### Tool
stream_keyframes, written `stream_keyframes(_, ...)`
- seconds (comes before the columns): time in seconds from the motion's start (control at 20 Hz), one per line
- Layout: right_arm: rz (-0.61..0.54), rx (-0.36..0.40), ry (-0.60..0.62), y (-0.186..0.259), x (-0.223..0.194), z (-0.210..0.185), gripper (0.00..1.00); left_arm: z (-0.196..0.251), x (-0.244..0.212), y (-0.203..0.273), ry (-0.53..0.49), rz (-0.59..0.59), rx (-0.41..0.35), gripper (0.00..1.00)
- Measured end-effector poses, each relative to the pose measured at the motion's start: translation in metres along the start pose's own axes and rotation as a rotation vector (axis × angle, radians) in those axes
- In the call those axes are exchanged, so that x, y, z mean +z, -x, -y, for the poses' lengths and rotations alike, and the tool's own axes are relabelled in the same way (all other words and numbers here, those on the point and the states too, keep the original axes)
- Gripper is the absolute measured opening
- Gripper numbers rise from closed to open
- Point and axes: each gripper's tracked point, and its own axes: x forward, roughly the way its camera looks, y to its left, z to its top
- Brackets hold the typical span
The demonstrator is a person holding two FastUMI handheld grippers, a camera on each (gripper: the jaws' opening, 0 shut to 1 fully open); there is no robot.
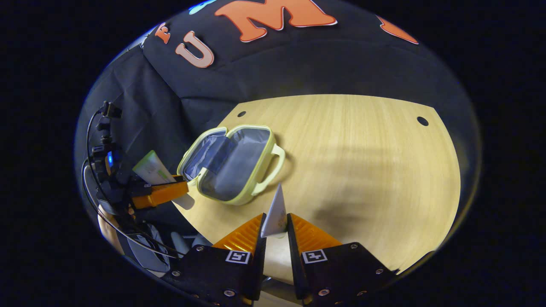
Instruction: First open the suitcase, pack the skin care products into it, and then close the suitcase.
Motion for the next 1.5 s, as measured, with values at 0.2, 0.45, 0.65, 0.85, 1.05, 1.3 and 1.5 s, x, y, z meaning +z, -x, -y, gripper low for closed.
stream_keyframes(0.2,0.007,-0.006,-0.057,-0.032,0.011,-0.043,0.30,-0.034,0.000,-0.028,-0.018,-0.114,-0.108,0.33)
stream_keyframes(0.45,0.002,-0.056,-0.172,-0.072,0.010,-0.074,0.30,-0.078,-0.003,-0.088,-0.093,-0.253,-0.187,0.31)
stream_keyframes(0.65,-0.001,-0.092,-0.234,-0.083,0.008,-0.086,0.31,-0.087,-0.013,-0.137,-0.080,-0.373,-0.235,0.33)
stream_keyframes(0.85,-0.002,-0.140,-0.265,-0.087,0.005,-0.084,0.30,-0.083,-0.016,-0.167,-0.078,-0.419,-0.274,0.35)
stream_keyframes(1.05,-0.001,-0.155,-0.285,-0.087,0.011,-0.082,0.30,-0.067,-0.002,-0.164,-0.099,-0.382,-0.320,0.62)
stream_keyframes(1.3,-0.010,-0.128,-0.236,-0.087,0.023,-0.094,0.30,-0.078,0.025,-0.149,-0.144,-0.251,-0.235,0.98)
stream_keyframes(1.5,-0.045,-0.084,-0.170,-0.098,0.036,-0.113,0.30,-0.110,0.049,-0.112,-0.127,-0.095,-0.177,0.98)
